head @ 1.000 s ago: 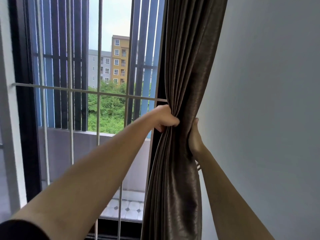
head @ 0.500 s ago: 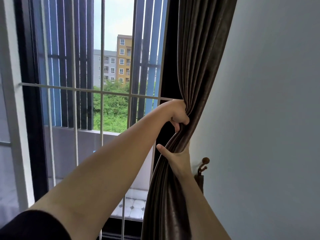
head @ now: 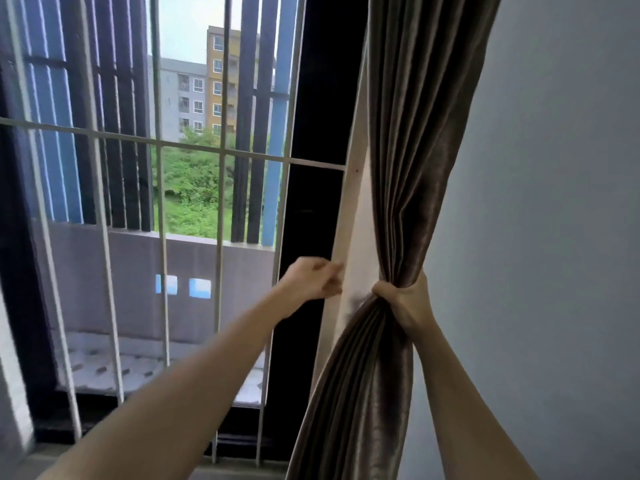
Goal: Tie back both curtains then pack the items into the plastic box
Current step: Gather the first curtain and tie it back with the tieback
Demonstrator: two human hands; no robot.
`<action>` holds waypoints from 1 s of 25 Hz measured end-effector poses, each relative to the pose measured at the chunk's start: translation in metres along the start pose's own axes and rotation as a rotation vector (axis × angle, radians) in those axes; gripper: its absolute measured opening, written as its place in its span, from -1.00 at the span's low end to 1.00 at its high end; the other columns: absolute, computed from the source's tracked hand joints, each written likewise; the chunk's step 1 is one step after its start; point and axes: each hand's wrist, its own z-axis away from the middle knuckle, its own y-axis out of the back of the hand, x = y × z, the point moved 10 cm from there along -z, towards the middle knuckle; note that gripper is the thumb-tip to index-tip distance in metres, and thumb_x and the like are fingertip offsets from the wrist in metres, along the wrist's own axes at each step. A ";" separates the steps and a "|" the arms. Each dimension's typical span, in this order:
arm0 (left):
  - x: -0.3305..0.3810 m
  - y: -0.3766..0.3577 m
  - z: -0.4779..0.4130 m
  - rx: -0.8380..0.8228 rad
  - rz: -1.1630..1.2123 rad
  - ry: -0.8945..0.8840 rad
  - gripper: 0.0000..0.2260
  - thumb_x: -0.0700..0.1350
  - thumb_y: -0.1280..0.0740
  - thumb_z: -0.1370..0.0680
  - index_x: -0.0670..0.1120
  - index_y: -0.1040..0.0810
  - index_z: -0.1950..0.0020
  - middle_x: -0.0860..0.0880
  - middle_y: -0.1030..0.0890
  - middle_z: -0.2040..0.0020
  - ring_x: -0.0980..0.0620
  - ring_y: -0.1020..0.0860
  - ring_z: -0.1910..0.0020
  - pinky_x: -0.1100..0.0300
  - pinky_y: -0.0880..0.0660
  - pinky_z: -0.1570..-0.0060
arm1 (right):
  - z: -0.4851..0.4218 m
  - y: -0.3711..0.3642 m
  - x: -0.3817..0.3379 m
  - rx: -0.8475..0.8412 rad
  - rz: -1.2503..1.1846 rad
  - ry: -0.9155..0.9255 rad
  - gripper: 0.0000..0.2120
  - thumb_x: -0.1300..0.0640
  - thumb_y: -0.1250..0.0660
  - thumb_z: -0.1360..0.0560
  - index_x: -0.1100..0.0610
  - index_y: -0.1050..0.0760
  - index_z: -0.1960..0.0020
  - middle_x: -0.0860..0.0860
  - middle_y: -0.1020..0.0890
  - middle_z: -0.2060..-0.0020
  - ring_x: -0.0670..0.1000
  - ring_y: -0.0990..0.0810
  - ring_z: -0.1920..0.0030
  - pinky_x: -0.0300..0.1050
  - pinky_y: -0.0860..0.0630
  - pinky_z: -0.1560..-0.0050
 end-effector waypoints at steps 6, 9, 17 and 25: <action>-0.119 -0.046 -0.033 -0.003 -0.518 0.086 -0.84 -0.14 -0.39 -0.46 -0.22 -0.64 0.09 -0.18 -0.65 0.10 -0.11 -0.62 0.10 0.03 -0.59 0.02 | -0.008 0.055 0.003 -0.010 0.002 -0.012 -0.67 0.32 -0.33 -0.18 0.46 -0.41 0.10 0.14 -0.50 0.32 0.00 -0.53 0.35 -0.18 -0.50 0.34; -0.139 -0.070 -0.046 0.018 -0.525 0.119 -0.81 -0.07 -0.39 -0.47 -0.20 -0.56 0.10 -0.13 -0.55 0.17 -0.07 -0.53 0.15 0.10 -0.47 0.15 | -0.013 0.075 0.004 -0.025 0.019 -0.031 -0.73 0.33 -0.32 -0.20 0.44 -0.42 0.14 0.15 -0.47 0.30 0.01 -0.51 0.34 -0.20 -0.51 0.37; -0.163 -0.078 -0.061 0.051 -0.477 0.195 -0.75 -0.05 -0.30 -0.52 -0.17 -0.52 -0.11 -0.15 -0.61 -0.04 -0.13 -0.58 -0.03 0.08 -0.49 -0.04 | -0.030 0.099 0.016 -0.044 0.048 -0.047 -0.70 0.33 -0.33 -0.19 0.45 -0.41 0.12 0.16 -0.47 0.27 0.01 -0.51 0.33 -0.22 -0.51 0.36; -0.111 -0.013 -0.012 -0.194 -0.434 0.163 -0.70 0.05 -0.39 -0.48 -0.20 -0.59 0.07 -0.04 -0.59 0.23 0.06 -0.57 0.27 0.24 -0.49 0.24 | -0.045 0.035 0.033 -0.143 -0.047 -0.050 -0.68 0.33 -0.34 -0.20 0.37 -0.42 0.07 0.16 -0.45 0.25 -0.03 -0.53 0.32 -0.22 -0.51 0.34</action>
